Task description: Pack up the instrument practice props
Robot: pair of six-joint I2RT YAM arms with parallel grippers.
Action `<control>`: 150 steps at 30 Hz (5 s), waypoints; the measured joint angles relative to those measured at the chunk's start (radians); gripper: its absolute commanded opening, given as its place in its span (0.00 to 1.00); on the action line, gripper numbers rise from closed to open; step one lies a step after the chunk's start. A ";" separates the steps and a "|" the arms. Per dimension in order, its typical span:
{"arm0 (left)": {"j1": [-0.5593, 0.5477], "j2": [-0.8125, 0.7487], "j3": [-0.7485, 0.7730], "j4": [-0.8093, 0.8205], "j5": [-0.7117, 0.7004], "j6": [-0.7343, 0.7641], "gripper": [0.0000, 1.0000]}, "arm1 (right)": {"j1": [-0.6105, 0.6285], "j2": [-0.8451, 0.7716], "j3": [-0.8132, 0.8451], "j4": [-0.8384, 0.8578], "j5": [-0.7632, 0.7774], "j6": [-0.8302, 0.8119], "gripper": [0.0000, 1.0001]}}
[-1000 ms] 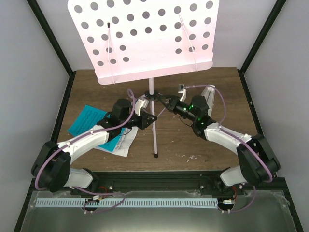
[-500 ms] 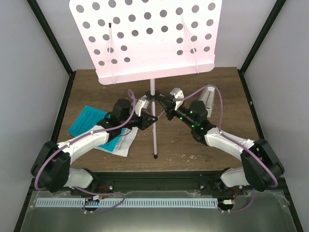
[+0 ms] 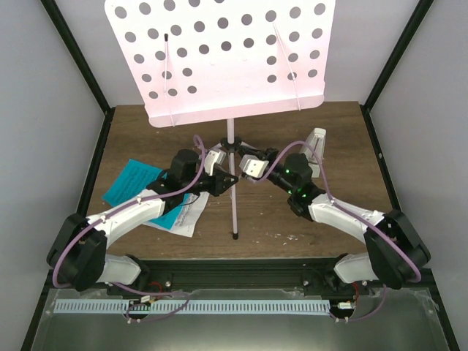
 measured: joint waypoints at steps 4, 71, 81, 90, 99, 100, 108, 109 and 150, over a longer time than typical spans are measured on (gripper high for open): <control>0.000 0.000 0.000 0.000 0.000 0.000 0.00 | 0.002 -0.009 -0.005 0.032 0.031 -0.077 0.46; 0.001 -0.012 0.002 -0.024 -0.018 0.002 0.00 | -0.109 0.103 0.019 0.144 -0.356 2.294 0.13; 0.002 -0.012 0.002 -0.023 -0.030 0.002 0.11 | -0.109 0.109 0.010 0.154 -0.349 2.247 0.41; 0.011 -0.105 -0.008 -0.083 -0.087 -0.040 0.58 | -0.127 -0.063 -0.097 0.174 -0.277 2.108 0.64; 0.013 -0.186 -0.014 -0.067 -0.085 -0.079 0.59 | -0.163 -0.002 0.068 0.272 -0.384 1.892 0.65; 0.013 -0.187 -0.018 -0.056 -0.077 -0.088 0.59 | -0.163 0.029 0.099 0.316 -0.418 1.878 0.65; 0.014 -0.184 -0.047 0.005 -0.014 -0.144 0.56 | -0.163 0.235 0.364 0.449 -0.673 1.803 0.64; 0.014 -0.184 -0.047 0.005 -0.014 -0.145 0.55 | -0.163 0.248 0.382 0.449 -0.692 1.793 0.63; 0.078 -0.172 -0.038 -0.060 -0.099 -0.139 0.39 | -0.174 0.472 0.672 0.422 -0.797 1.701 0.47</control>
